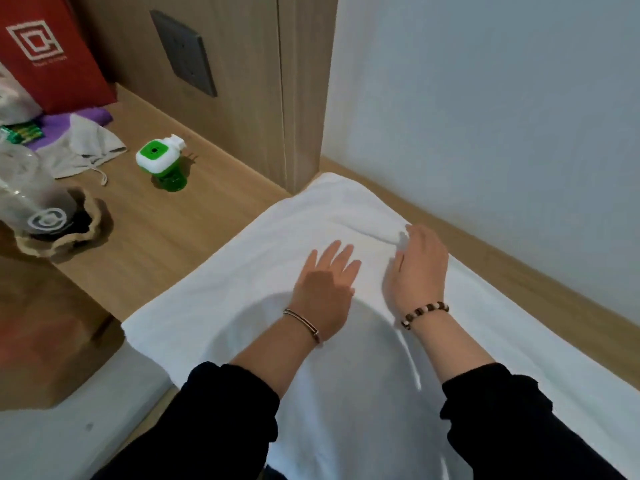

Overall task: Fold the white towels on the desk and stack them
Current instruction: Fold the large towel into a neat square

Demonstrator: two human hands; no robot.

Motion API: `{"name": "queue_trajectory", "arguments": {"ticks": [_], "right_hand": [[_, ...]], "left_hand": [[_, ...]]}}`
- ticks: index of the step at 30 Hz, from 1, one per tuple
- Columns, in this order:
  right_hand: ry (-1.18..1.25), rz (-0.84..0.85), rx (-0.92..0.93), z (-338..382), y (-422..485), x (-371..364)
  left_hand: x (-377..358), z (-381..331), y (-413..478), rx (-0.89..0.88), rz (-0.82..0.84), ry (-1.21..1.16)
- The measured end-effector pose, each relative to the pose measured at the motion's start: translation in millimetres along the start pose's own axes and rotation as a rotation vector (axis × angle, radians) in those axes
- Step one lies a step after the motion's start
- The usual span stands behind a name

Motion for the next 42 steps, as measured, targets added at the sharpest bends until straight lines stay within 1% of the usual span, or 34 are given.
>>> {"name": "queue_trajectory", "arguments": {"ticks": [2, 4, 5, 6, 7, 11, 16, 20, 22, 23, 25, 26, 27, 29, 31, 33, 35, 37, 38, 40, 42], "right_hand": [[-0.148, 0.017, -0.204, -44, -35, 17], [-0.274, 0.092, -0.423, -89, -71, 29], [-0.305, 0.139, -0.5, -107, -87, 32], [-0.318, 0.184, -0.533, -122, -101, 33], [-0.326, 0.213, -0.524, -134, -108, 33], [-0.341, 0.25, -0.43, -158, -102, 33], [-0.263, 0.236, -0.396, -177, -88, 32], [-0.248, 0.241, -0.367, -182, -68, 38], [-0.176, 0.255, -0.328, -182, -63, 44], [-0.075, 0.254, -0.307, -181, -62, 50], [0.136, 0.179, -0.288, -187, -68, 70], [0.148, 0.115, -0.296, -196, -74, 82], [0.085, 0.052, -0.32, -211, -82, 94], [-0.137, -0.033, -0.396, -248, -100, 115], [-0.331, 0.001, -0.553, -289, -120, 132], [-0.408, 0.067, -0.8, -329, -143, 146], [-0.369, 0.075, -1.02, -361, -170, 159], [-0.282, -0.036, -1.137, -379, -191, 165], [-0.25, -0.118, -1.162, -383, -196, 165], [-0.212, -0.249, -1.154, -388, -196, 161], [-0.152, -0.318, -1.109, -395, -185, 156]], "left_hand": [[-17, -28, 10, -0.118, 0.142, 0.042], [-30, -54, 18, -0.227, 0.201, 0.031], [-36, -68, 20, -0.284, 0.221, 0.013], [-42, -81, 22, -0.324, 0.24, 0.012], [-47, -92, 24, -0.335, 0.251, 0.032], [-61, -117, 32, -0.275, 0.246, 0.13], [-69, -129, 42, -0.205, 0.22, 0.117], [-70, -141, 49, -0.119, 0.201, 0.07], [-70, -150, 50, -0.064, 0.207, 0.084], [-70, -156, 50, -0.03, 0.21, 0.086], [-70, -171, 48, 0.003, 0.207, 0.072], [-70, -181, 48, -0.016, 0.2, 0.054], [-71, -193, 47, -0.061, 0.195, 0.038], [-75, -220, 44, -0.189, 0.204, 0.039], [-82, -243, 43, -0.28, 0.221, 0.073], [-89, -254, 44, -0.287, 0.23, 0.121], [-94, -259, 45, -0.262, 0.224, 0.15], [-96, -260, 45, -0.256, 0.209, 0.17], [-95, -260, 45, -0.258, 0.199, 0.182], [-95, -262, 45, -0.259, 0.187, 0.197], [-96, -265, 48, -0.255, 0.176, 0.2]]}}
Point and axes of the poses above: each hand's wrist, its own y-axis towards the middle knuckle, its own x-axis out of the back of the hand, z = x × y, the point moved 3 cm from there along y, towards the middle knuckle, and after that the axes turned 2 degrees about -x, right-handed, at the moved point
